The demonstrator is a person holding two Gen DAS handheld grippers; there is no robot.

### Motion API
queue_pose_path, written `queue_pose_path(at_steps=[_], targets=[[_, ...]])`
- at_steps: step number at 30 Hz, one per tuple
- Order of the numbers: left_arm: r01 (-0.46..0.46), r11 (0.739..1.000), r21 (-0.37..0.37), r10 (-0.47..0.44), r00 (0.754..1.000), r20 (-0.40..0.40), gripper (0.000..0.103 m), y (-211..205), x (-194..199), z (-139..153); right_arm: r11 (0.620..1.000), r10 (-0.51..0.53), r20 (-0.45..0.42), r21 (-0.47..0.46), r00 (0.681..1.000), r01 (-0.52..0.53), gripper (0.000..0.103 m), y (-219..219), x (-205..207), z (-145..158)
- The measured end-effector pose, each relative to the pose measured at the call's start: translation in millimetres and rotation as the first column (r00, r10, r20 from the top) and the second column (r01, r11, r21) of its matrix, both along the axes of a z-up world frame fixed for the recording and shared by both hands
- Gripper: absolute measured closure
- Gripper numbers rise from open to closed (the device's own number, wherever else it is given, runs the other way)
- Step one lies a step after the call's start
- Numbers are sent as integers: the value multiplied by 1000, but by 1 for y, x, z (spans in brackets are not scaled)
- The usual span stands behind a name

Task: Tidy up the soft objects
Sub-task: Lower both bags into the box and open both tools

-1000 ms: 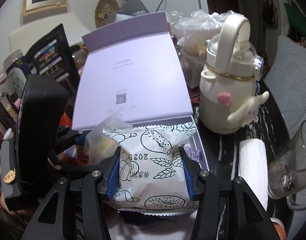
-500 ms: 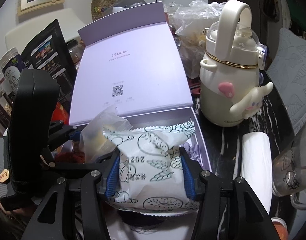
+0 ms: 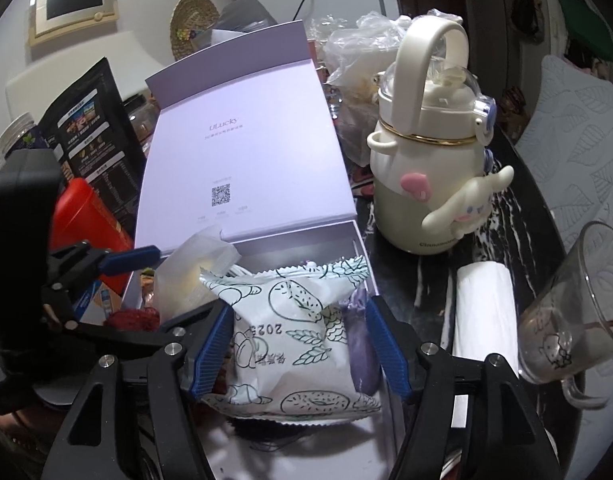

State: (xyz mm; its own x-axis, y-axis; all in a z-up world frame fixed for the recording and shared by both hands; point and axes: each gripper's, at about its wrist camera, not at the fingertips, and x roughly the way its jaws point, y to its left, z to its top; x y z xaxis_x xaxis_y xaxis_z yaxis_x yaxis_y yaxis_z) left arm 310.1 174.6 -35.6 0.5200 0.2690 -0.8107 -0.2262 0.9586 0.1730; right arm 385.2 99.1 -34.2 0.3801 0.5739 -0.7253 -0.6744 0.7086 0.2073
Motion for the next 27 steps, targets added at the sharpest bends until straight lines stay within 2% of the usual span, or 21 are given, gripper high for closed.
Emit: queue_pose_path(at_steps=[8,16,20,27], targets=[[-11,1000,18,12,1000,-2,23,-1,-4,9,999,6,-6,-36,1000,-6,36,7,1,2],[-35,999,10,34,998,50,23,3,-24,34,999,9,13,-50,1000,-8,36,7,-3,17],[-53,999,10,52,995,81,23,3,-33,48,1000,15,51,-23,999,-14,29,4,-8,36],[-74,997,6,73,989,125,23,6,-50,75,1000,7,136,-31,991,-3,28,2,-18,74]])
